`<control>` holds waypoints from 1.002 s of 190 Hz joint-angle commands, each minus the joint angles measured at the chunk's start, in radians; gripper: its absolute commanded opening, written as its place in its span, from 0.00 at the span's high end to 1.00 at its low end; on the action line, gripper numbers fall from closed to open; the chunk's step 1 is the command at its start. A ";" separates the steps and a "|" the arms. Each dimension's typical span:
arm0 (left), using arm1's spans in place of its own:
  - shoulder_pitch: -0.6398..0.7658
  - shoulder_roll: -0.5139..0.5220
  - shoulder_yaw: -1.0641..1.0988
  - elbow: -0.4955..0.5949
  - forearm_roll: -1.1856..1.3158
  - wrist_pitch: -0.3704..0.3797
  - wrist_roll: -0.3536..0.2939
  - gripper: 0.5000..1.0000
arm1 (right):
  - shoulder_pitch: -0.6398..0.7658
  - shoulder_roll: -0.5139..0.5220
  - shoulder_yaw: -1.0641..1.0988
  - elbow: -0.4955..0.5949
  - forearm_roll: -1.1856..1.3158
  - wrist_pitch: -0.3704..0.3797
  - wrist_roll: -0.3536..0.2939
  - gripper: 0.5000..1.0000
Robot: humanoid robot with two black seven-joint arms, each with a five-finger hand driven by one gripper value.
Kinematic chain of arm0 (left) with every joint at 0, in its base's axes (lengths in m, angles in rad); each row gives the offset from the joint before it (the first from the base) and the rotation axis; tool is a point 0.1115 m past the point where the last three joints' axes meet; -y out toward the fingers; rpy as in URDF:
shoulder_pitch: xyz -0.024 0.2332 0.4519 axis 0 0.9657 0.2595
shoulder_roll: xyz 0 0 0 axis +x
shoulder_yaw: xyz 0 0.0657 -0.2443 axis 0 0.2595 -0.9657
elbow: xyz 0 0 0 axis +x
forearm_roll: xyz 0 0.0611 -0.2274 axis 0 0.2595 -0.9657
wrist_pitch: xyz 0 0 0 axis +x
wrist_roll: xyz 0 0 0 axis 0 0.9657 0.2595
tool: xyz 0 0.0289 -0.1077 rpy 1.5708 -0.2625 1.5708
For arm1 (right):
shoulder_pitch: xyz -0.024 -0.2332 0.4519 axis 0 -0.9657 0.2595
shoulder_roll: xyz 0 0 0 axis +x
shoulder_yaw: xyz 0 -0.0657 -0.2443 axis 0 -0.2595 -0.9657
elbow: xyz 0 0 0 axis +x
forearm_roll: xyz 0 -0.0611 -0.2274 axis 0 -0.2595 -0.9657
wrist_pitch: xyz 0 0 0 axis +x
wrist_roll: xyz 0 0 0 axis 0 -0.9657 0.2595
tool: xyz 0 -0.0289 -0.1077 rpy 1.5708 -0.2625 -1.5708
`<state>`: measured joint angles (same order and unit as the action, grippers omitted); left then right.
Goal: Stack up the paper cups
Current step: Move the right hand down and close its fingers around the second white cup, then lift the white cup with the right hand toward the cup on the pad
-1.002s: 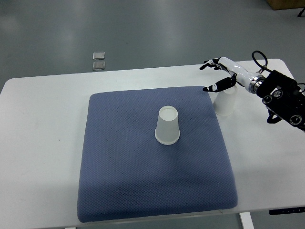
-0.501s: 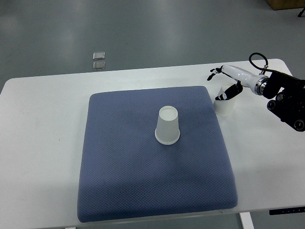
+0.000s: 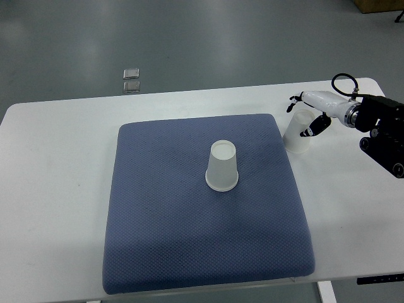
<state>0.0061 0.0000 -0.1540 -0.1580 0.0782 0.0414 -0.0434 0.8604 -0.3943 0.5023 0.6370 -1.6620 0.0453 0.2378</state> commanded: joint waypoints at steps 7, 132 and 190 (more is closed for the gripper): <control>0.000 0.000 0.001 0.000 0.000 0.000 -0.001 0.00 | 0.009 0.000 -0.027 -0.008 -0.004 -0.013 0.000 0.17; 0.000 0.000 -0.001 0.000 0.000 0.000 0.000 0.00 | 0.026 0.000 -0.079 -0.031 -0.005 -0.039 0.023 0.57; 0.000 0.000 0.001 0.000 0.000 0.000 0.000 0.00 | 0.028 -0.011 -0.091 -0.031 -0.004 -0.041 0.023 0.97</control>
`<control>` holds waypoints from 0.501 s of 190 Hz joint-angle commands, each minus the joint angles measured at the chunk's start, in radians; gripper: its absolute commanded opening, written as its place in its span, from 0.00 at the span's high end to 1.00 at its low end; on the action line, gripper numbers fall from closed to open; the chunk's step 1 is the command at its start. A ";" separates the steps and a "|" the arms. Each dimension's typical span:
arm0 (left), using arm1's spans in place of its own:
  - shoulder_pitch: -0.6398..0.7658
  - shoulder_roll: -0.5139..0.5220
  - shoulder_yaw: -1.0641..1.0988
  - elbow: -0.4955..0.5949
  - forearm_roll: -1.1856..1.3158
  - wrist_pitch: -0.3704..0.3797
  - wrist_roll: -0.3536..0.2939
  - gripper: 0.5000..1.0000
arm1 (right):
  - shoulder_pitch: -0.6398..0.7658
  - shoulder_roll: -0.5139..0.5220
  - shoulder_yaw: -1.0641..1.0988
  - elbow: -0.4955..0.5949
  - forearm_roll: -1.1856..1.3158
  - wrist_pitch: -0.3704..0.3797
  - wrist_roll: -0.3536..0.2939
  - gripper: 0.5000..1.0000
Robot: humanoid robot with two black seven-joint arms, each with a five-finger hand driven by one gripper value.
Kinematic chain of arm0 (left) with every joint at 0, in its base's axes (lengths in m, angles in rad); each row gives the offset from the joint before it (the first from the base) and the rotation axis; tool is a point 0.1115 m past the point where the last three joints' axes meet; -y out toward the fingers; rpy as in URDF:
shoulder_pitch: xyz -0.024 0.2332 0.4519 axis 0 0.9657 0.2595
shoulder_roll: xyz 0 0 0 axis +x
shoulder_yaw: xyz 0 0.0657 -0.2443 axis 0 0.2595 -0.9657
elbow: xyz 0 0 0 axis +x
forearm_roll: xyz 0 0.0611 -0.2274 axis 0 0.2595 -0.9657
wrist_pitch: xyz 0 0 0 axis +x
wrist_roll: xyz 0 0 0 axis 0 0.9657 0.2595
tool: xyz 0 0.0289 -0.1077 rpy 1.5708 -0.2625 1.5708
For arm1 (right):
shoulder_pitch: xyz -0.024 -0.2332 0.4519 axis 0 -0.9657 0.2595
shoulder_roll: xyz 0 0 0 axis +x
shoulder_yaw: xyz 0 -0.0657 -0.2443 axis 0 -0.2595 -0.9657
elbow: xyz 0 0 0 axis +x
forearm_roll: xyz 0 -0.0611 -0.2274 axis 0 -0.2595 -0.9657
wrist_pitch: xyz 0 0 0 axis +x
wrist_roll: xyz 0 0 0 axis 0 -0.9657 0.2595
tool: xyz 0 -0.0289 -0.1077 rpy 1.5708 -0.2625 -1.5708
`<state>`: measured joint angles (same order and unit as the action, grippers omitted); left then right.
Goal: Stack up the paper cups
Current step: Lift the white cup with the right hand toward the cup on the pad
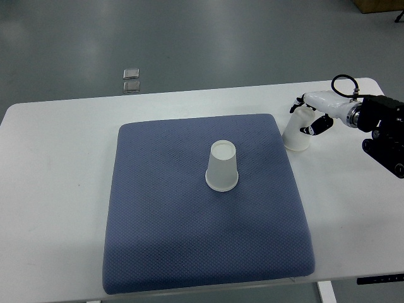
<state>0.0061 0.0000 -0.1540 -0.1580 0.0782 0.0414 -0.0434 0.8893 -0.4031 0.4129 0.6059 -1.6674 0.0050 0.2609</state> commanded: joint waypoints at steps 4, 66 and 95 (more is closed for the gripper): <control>0.000 0.000 0.001 0.000 0.000 0.000 0.000 0.00 | -0.001 -0.003 -0.002 0.000 0.002 0.000 0.001 1.00; 0.000 0.000 0.001 0.000 0.000 0.000 0.000 0.00 | 0.042 -0.025 0.006 0.006 0.025 0.001 0.009 1.00; 0.000 0.000 -0.001 0.000 0.000 0.000 -0.001 0.00 | 0.105 -0.085 0.014 0.055 0.046 0.015 0.009 1.00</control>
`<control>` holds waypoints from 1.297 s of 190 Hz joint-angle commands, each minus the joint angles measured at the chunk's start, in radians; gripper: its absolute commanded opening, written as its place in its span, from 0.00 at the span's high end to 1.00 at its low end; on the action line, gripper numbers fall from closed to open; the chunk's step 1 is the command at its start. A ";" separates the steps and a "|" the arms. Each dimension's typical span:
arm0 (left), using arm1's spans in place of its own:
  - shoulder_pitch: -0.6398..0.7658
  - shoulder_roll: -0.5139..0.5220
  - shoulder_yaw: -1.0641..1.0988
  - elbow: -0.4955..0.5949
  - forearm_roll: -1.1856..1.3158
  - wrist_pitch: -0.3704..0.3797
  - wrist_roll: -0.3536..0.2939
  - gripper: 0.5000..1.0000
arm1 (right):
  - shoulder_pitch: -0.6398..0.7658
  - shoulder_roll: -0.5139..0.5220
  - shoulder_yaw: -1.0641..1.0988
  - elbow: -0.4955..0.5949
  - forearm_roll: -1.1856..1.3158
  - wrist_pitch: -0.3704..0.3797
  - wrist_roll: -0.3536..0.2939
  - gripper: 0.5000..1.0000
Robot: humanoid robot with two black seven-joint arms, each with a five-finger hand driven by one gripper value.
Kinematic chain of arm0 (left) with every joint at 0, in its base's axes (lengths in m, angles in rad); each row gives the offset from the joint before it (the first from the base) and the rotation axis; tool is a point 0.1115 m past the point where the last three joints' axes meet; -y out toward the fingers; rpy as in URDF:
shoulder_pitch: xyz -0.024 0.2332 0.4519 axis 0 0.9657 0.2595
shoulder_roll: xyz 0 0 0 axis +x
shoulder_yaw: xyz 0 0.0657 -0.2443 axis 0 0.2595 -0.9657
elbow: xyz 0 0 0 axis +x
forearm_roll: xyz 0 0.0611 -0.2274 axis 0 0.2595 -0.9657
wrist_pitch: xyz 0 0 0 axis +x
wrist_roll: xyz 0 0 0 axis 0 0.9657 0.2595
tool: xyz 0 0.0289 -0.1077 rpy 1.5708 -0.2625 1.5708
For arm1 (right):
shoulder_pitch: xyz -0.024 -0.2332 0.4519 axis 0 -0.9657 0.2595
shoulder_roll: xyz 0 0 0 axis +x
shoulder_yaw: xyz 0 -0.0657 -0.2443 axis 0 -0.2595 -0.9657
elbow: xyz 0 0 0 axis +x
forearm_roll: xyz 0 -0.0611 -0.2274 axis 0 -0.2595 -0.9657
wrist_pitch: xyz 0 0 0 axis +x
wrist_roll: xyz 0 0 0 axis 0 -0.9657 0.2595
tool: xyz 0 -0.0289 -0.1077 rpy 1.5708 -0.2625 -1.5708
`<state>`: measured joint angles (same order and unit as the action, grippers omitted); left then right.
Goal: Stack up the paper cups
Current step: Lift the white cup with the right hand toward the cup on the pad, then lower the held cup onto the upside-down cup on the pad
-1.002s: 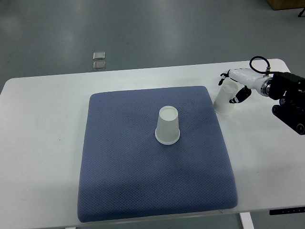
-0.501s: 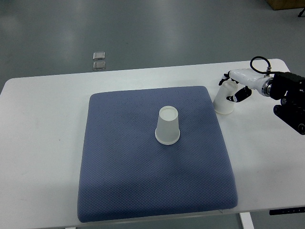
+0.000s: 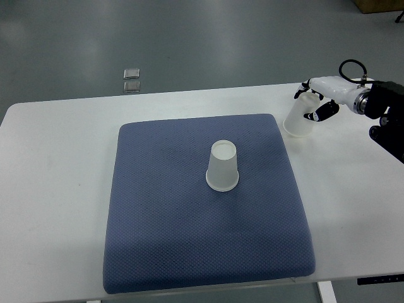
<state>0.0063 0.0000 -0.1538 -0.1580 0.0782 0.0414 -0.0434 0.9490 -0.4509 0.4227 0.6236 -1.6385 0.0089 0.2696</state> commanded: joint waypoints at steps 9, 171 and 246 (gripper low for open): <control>0.000 0.000 0.000 0.000 0.000 0.000 0.000 0.00 | 0.068 -0.046 0.004 0.068 0.037 0.029 0.000 1.00; 0.000 0.000 -0.001 0.000 0.000 0.000 0.000 0.00 | 0.174 -0.190 -0.001 0.729 0.197 0.330 0.002 1.00; 0.000 0.000 0.000 0.000 0.000 0.000 0.000 0.00 | 0.143 -0.173 -0.005 0.745 0.174 0.325 -0.010 1.00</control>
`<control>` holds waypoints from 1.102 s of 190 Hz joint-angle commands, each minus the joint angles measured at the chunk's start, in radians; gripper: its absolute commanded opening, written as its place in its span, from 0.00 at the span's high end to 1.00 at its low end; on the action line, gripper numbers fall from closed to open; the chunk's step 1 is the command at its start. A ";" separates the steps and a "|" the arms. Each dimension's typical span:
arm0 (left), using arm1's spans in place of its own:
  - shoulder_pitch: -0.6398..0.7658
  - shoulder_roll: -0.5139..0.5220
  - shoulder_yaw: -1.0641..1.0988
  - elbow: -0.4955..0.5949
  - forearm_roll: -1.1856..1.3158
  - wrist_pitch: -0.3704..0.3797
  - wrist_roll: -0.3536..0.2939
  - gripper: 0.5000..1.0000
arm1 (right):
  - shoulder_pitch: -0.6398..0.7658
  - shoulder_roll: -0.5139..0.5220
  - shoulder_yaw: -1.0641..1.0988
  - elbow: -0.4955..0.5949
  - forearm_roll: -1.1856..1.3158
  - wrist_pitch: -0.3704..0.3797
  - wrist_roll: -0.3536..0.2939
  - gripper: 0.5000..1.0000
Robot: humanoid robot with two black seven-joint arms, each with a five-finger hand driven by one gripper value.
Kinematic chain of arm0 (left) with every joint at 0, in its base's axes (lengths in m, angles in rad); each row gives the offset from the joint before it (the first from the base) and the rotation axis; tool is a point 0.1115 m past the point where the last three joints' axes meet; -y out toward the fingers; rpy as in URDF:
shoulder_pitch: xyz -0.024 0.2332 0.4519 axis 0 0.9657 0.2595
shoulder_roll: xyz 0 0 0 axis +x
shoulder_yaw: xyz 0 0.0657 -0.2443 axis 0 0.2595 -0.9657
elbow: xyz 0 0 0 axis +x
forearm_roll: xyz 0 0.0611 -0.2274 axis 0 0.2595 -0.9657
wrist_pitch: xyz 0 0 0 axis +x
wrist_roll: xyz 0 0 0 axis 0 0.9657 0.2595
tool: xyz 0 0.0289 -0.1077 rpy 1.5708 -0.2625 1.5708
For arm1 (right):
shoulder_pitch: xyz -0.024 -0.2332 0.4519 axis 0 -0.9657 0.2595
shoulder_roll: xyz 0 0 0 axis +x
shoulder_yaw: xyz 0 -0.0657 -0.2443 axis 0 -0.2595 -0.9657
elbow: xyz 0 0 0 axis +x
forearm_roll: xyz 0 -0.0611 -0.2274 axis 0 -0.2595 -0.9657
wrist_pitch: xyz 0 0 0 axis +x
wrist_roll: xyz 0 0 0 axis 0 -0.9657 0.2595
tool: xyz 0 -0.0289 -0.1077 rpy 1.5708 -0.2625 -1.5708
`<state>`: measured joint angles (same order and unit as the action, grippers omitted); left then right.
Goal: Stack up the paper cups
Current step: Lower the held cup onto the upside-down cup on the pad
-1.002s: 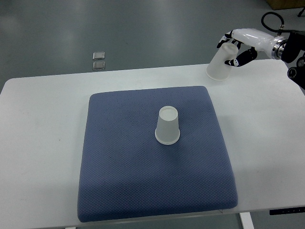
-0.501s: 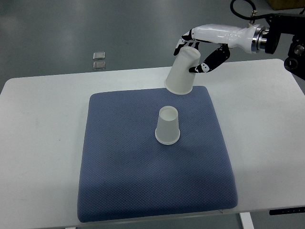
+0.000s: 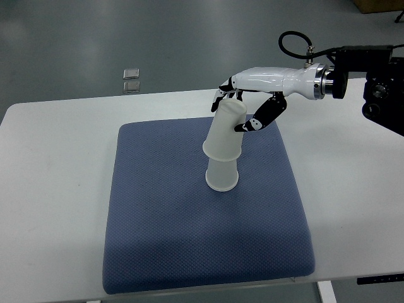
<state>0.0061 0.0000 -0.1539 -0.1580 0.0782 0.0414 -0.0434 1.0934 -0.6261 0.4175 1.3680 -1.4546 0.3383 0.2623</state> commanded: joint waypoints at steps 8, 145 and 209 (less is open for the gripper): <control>0.000 0.000 -0.001 0.000 0.000 0.000 0.000 0.00 | -0.004 0.002 -0.002 -0.001 -0.021 -0.007 -0.003 1.00; 0.000 0.000 -0.001 0.000 0.000 0.000 -0.001 0.00 | -0.030 0.011 -0.002 0.002 -0.078 -0.016 -0.032 1.00; 0.000 0.000 0.000 0.000 0.000 0.000 -0.001 0.00 | -0.033 0.017 0.000 0.010 -0.073 -0.012 -0.032 1.00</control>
<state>0.0061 0.0000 -0.1540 -0.1580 0.0782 0.0414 -0.0430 1.0654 -0.6138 0.4171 1.3729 -1.5266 0.3274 0.2300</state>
